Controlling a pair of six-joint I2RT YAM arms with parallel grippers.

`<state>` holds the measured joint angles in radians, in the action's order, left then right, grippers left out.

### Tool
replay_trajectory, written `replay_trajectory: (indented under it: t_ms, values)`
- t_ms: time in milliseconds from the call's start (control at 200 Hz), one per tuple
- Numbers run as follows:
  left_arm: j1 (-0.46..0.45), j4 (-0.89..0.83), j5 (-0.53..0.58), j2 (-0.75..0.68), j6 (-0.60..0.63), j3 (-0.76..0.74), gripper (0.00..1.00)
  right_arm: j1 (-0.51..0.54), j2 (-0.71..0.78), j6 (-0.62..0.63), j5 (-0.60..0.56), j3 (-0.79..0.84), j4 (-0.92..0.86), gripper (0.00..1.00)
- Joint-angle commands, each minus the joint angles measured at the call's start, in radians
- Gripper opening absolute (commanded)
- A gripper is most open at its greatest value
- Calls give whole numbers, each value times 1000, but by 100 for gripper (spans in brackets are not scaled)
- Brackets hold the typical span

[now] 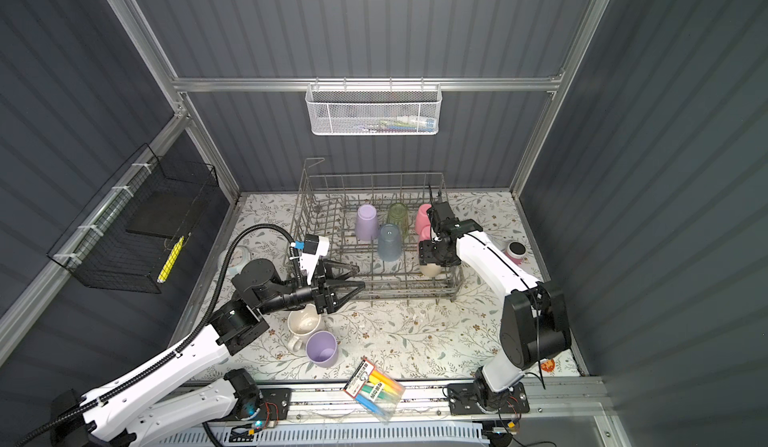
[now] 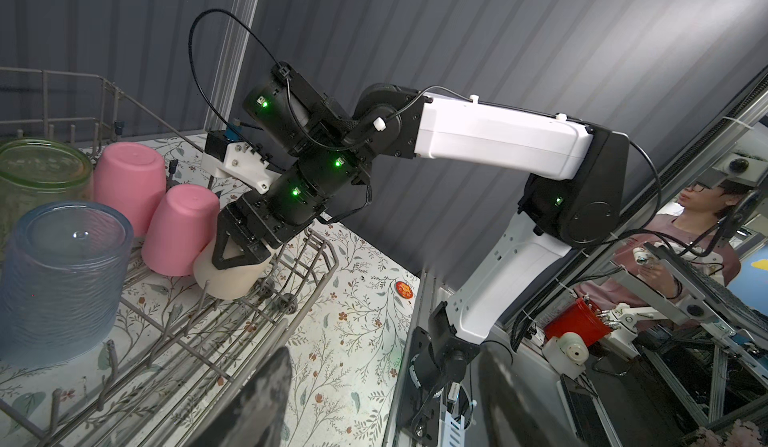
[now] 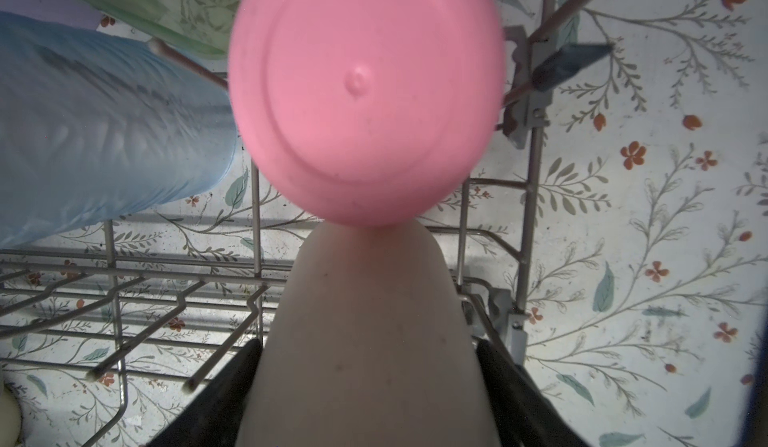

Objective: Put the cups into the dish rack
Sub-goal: 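Lower the inverted cream cup into the rack beside the pink cup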

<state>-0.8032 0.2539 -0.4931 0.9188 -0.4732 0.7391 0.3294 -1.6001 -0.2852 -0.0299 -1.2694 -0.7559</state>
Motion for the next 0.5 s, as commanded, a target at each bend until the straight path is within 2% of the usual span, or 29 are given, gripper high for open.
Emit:
replay_trajectory:
  t_ms: [0,340,495]
  values:
    - [7,1,5,-3,24,-9,70,0,-32,-14,-22,25,16,74]
    - [8,-1,4,0,27,-7,70,3,-55,-25,-25,31,17,86]
    - [7,-3,2,-1,27,-9,70,5,-59,-30,-27,34,15,88]
